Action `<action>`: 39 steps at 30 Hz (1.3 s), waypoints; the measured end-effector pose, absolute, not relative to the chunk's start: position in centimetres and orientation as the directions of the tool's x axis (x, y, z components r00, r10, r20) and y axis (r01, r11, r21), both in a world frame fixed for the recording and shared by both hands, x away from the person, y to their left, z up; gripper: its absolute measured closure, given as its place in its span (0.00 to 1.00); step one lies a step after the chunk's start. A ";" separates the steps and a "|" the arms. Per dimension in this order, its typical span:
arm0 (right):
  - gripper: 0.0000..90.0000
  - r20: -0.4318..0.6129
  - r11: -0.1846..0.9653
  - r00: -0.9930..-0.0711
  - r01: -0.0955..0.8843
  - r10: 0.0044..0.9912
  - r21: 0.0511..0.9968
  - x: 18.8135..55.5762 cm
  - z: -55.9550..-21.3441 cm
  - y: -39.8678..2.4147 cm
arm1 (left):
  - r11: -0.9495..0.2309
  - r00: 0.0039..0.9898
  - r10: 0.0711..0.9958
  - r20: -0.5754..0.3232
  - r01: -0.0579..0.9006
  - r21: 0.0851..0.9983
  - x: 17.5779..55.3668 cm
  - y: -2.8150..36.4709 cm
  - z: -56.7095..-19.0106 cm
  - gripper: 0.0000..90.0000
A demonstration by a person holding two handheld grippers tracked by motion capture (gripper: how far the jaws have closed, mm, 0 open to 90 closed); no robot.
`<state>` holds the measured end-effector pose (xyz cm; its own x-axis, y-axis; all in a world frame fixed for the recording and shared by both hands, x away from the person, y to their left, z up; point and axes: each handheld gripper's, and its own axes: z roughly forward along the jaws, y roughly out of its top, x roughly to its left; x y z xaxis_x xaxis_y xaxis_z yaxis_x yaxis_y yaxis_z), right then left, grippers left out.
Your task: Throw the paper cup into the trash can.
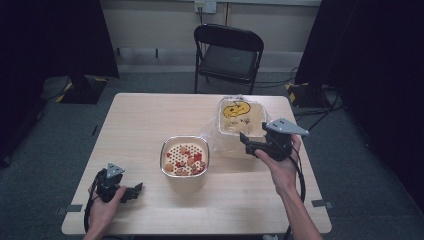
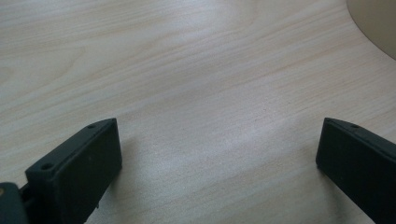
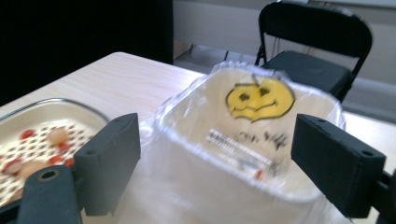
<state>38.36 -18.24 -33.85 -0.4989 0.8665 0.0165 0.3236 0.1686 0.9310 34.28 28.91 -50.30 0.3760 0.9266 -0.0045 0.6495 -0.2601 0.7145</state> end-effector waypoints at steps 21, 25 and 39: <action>0.16 0.056 0.194 -0.489 0.446 0.871 0.874 33.3 -41.4 -20.9 | -0.267 0.381 0.925 0.001 0.647 0.714 34.3 29.0 -50.3 0.00; 0.16 0.047 0.210 -0.472 0.477 0.880 0.853 32.9 -43.6 -21.5 | -0.267 0.381 0.925 0.001 0.647 0.714 34.3 29.0 -50.3 0.00; 0.16 0.005 0.252 -0.389 0.608 0.921 0.753 32.5 -49.6 -24.6 | -0.267 0.381 0.925 0.001 0.647 0.714 34.3 29.0 -50.3 0.00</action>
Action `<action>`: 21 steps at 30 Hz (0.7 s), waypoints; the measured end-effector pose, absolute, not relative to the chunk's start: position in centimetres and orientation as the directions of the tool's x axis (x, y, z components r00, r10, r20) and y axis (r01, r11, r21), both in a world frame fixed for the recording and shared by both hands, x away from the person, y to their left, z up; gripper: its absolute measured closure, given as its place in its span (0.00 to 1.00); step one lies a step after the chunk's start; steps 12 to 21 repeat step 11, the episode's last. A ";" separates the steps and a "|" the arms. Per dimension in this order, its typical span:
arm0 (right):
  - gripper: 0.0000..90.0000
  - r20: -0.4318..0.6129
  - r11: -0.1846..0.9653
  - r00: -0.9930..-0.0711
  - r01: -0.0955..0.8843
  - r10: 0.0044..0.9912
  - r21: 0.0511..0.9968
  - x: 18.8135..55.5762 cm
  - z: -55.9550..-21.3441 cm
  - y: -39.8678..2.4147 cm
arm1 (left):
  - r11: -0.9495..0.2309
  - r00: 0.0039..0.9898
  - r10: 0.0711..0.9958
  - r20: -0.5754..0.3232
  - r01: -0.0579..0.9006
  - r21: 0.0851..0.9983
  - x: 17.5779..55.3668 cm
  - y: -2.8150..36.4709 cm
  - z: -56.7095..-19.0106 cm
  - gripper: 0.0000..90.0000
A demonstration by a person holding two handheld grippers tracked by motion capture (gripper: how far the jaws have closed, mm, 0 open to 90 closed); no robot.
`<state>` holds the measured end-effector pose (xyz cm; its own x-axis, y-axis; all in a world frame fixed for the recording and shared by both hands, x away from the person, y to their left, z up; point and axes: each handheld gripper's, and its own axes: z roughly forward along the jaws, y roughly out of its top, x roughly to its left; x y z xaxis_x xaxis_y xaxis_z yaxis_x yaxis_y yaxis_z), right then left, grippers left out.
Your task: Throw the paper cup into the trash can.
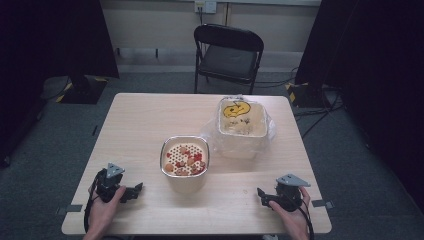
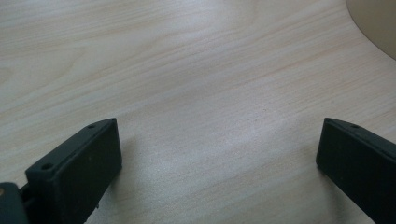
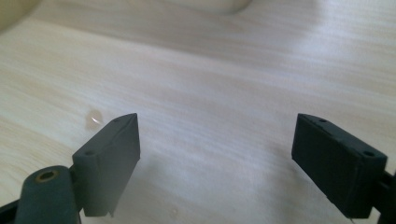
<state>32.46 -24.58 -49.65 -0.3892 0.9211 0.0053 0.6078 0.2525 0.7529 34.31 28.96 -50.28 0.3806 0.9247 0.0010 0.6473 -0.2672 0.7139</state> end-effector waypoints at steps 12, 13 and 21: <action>0.14 -0.014 0.267 -0.380 0.623 0.925 0.735 32.4 -50.0 -24.4 | -0.267 0.379 0.925 0.002 0.647 0.714 34.3 29.0 -50.3 0.00; 0.14 -0.014 0.267 -0.380 0.623 0.925 0.735 32.4 -50.0 -24.4 | -0.267 0.379 0.925 0.002 0.647 0.714 34.3 29.0 -50.3 0.00; 0.14 -0.014 0.267 -0.380 0.623 0.925 0.735 32.4 -50.0 -24.4 | -0.267 0.379 0.925 0.002 0.647 0.714 34.3 29.0 -50.3 0.00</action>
